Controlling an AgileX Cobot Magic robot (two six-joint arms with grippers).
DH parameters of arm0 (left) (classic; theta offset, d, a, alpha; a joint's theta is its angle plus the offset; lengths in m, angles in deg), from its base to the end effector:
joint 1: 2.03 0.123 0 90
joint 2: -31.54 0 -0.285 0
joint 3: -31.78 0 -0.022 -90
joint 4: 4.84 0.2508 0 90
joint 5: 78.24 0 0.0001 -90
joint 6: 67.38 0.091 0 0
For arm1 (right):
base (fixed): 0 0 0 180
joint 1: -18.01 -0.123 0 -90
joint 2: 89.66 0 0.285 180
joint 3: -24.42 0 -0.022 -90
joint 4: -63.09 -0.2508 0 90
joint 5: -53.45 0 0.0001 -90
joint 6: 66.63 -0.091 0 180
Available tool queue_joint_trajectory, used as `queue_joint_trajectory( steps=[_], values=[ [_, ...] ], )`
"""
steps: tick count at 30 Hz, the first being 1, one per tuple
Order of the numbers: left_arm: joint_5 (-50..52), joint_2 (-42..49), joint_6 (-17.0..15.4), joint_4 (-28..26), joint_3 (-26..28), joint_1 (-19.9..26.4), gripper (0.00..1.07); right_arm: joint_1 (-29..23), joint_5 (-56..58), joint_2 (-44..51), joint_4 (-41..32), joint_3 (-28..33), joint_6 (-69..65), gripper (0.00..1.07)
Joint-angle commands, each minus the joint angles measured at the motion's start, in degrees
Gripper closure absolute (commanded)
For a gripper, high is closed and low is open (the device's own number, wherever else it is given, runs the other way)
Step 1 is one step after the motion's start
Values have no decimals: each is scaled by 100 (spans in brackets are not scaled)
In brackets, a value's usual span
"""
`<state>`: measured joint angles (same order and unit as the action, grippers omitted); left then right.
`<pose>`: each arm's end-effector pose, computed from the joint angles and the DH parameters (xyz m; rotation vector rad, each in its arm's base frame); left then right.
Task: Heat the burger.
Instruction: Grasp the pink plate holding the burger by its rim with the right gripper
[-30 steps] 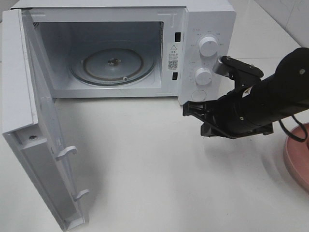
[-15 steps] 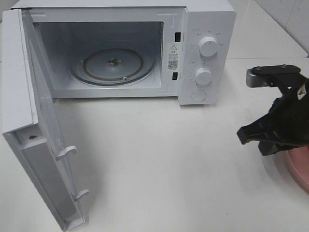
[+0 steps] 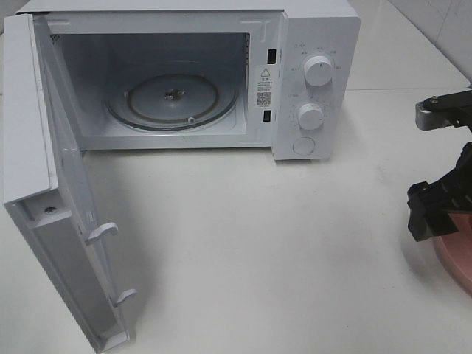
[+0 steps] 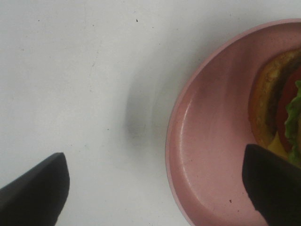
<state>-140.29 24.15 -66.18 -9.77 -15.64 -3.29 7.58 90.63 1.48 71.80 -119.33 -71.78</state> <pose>-0.0095 -0.0067 0.2812 0.0503 2.0375 -0.1034 0.2376 0.0353 0.1955 -0.2802 2.8057 -0.0953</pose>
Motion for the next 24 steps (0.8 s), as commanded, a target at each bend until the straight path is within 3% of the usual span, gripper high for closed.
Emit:
queue_joint_trajectory(
  steps=[1,12,24],
  values=[
    [74,74,0,-46,-11,-6,7,40,-46,-132,69,0,-115,7],
    [74,74,0,-46,-11,-6,7,441,-172,-1077,52,0,-172,11],
    [74,74,0,-46,-11,-6,7,516,-561,-1730,97,0,-172,15]
  ],
)
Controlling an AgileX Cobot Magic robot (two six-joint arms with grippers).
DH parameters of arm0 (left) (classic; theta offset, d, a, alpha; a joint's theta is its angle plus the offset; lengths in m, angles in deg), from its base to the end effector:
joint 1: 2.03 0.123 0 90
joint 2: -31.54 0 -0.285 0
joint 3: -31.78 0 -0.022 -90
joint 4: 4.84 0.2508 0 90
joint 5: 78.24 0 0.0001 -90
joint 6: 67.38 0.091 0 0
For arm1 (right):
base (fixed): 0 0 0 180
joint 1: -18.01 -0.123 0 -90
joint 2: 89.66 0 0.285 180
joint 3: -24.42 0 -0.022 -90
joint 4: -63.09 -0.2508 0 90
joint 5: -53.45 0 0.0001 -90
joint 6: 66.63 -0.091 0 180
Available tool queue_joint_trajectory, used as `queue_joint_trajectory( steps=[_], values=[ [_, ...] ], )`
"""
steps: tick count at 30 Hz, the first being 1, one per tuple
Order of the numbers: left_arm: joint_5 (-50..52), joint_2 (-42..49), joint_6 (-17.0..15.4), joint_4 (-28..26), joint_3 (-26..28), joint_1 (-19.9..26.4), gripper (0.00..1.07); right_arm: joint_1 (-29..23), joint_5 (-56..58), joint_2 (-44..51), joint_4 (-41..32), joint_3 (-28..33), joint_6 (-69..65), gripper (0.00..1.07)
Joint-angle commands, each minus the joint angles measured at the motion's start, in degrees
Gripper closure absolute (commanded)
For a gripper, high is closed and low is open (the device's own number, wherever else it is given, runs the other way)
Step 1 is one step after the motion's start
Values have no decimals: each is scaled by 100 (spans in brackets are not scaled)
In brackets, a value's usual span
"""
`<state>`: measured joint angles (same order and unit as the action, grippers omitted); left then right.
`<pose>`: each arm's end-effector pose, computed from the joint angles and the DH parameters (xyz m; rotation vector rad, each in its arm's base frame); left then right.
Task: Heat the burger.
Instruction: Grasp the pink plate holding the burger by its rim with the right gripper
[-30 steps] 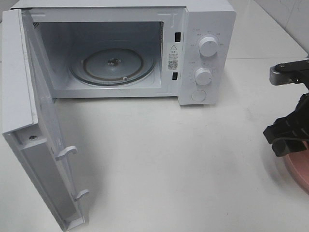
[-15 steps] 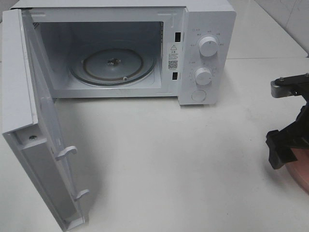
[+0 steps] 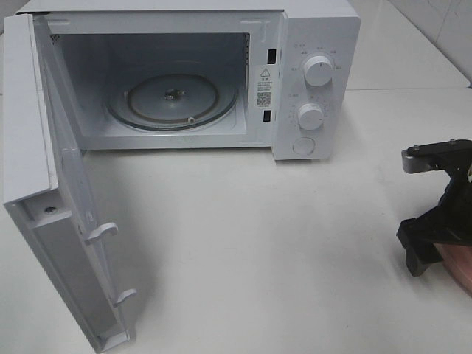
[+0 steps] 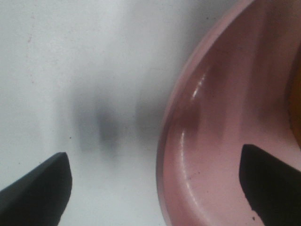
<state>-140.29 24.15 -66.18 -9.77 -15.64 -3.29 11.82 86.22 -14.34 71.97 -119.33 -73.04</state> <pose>-0.0095 -0.0067 0.2812 0.0503 2.0375 -0.1034 0.2570 0.0202 0.1278 -0.1840 3.0147 -0.1185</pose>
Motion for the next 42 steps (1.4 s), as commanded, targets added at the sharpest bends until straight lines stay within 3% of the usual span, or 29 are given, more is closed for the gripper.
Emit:
queue_joint_trajectory(
  steps=[1,20,22,25,27,28,30,31,32,42],
  values=[
    [74,74,0,-46,-11,-6,7,160,-212,-201,86,0,-46,15],
    [74,74,0,-46,-11,-6,7,350,-424,-567,155,0,-52,26],
    [74,74,0,-46,-11,-6,7,350,-435,-590,160,0,-143,43],
    [74,74,0,-46,-11,-6,7,350,-430,-596,160,0,-143,48],
    [74,74,0,-46,-11,-6,7,350,-441,-596,189,0,-206,68],
    [74,74,0,-46,-11,-6,7,350,-441,-596,189,0,-206,68],
    [74,74,0,-46,-11,-6,7,350,-441,-596,223,0,-160,99],
    [74,74,0,-46,-11,-6,7,350,-441,-596,223,0,-160,99],
    [74,74,0,-46,-11,-6,7,350,-441,-596,223,0,-115,107],
    [74,74,0,-46,-11,-6,7,201,-269,-550,315,0,-212,107]
  ],
)
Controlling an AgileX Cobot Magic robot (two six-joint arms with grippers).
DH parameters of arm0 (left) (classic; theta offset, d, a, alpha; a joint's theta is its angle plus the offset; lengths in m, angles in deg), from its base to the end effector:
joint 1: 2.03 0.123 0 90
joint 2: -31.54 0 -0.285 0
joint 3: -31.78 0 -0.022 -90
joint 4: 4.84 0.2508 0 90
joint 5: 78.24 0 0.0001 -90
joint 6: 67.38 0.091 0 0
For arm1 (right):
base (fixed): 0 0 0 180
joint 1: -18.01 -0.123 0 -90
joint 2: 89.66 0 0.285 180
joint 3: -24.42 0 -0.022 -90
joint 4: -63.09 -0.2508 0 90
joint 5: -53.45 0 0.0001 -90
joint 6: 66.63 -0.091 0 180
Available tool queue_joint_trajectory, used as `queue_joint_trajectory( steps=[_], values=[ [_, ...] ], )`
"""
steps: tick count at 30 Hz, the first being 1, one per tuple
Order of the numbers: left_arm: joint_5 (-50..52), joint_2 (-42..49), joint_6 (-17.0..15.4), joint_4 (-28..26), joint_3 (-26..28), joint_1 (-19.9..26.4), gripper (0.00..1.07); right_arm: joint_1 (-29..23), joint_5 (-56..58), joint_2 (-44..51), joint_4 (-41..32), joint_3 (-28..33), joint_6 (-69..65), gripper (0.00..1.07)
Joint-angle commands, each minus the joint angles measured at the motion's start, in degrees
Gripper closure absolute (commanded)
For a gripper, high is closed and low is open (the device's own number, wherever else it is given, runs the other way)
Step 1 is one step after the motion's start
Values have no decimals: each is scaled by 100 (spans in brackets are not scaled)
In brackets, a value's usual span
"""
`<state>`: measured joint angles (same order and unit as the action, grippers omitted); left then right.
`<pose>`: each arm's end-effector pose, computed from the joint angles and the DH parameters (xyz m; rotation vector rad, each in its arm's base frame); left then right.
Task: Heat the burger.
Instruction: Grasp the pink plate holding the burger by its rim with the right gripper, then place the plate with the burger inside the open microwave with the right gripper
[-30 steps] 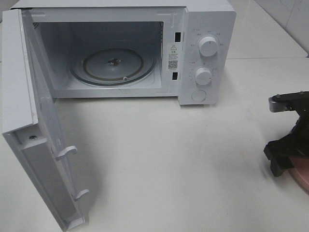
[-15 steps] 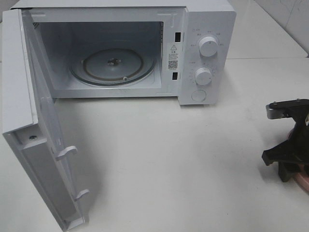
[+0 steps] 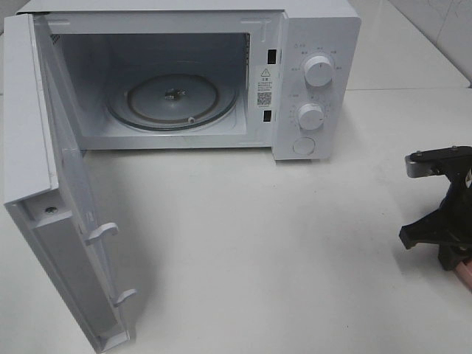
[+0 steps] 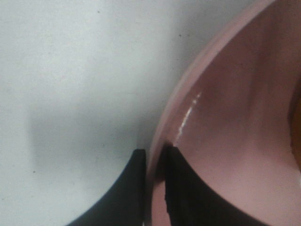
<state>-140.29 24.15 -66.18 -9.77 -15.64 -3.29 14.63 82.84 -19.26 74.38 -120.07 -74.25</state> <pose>-0.0095 -0.0067 0.2812 0.0503 2.0375 -0.1034 0.2665 0.0070 0.1083 -0.1413 3.0297 -0.1445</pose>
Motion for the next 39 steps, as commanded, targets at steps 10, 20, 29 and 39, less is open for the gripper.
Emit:
queue_joint_trajectory(
  steps=[10,20,29,39],
  values=[
    [74,74,0,-46,-11,-6,7,-665,401,46,1249,74,-1289,107],
    [74,74,0,-46,-11,-6,7,-1318,951,246,2412,80,-2538,107],
    [74,74,0,-46,-11,-6,7,-1851,1381,625,2819,229,-2934,107],
    [74,74,0,-46,-11,-6,7,-2492,1673,1209,2773,659,-3128,107]
  ],
)
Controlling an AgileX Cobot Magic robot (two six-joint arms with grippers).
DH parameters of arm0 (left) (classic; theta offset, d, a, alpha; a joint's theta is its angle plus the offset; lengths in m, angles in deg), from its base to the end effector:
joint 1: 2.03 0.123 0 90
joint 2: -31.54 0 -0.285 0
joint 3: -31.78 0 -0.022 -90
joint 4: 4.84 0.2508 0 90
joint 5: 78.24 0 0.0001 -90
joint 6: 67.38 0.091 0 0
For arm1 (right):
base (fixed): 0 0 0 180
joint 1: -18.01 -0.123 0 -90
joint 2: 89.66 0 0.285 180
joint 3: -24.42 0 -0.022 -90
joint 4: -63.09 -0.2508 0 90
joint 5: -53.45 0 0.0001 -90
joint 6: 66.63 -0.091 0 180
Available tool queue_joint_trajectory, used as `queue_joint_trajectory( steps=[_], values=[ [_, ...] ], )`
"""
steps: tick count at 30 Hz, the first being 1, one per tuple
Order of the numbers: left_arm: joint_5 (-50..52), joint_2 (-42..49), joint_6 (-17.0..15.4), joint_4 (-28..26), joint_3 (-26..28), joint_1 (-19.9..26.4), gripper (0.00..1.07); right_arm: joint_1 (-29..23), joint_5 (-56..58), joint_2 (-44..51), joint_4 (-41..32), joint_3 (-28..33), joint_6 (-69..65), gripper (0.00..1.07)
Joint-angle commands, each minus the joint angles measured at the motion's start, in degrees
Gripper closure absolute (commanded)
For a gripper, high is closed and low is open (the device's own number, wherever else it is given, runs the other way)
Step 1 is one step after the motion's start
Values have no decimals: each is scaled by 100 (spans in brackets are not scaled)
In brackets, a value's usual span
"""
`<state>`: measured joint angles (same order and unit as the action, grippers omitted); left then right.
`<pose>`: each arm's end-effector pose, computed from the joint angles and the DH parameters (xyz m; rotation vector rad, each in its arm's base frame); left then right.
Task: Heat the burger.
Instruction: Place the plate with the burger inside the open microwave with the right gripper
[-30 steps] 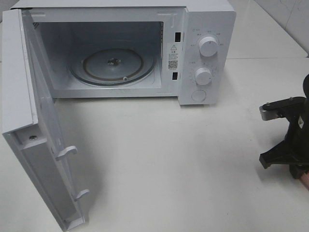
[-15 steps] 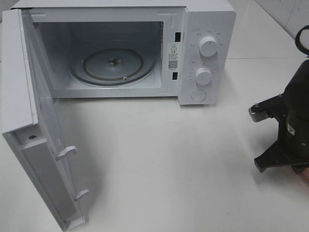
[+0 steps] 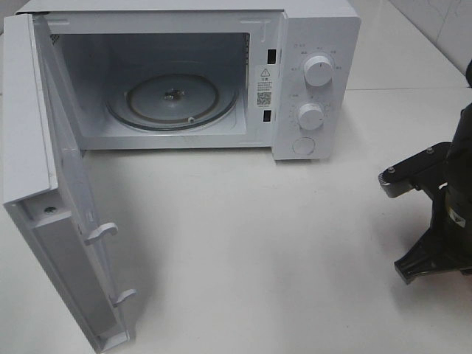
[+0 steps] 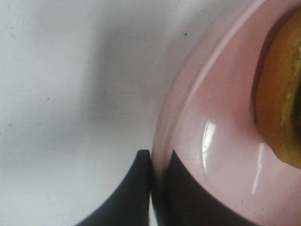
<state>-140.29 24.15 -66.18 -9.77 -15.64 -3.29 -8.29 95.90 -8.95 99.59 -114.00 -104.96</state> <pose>-0.0095 -0.0067 0.2812 0.0503 2.0375 -0.1034 0.2182 0.0670 0.1404 -0.4063 2.8876 -0.5591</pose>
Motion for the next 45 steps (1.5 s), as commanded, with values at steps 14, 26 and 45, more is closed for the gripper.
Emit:
queue_joint_trajectory(
  steps=[14,26,45],
  values=[
    [74,74,0,-46,-11,-6,7,-1490,745,756,92,269,-138,107],
    [74,74,0,-46,-11,-6,7,-3111,1014,882,92,269,-132,107],
    [74,74,0,-46,-11,-6,7,-4595,980,882,138,264,877,107]
  ],
)
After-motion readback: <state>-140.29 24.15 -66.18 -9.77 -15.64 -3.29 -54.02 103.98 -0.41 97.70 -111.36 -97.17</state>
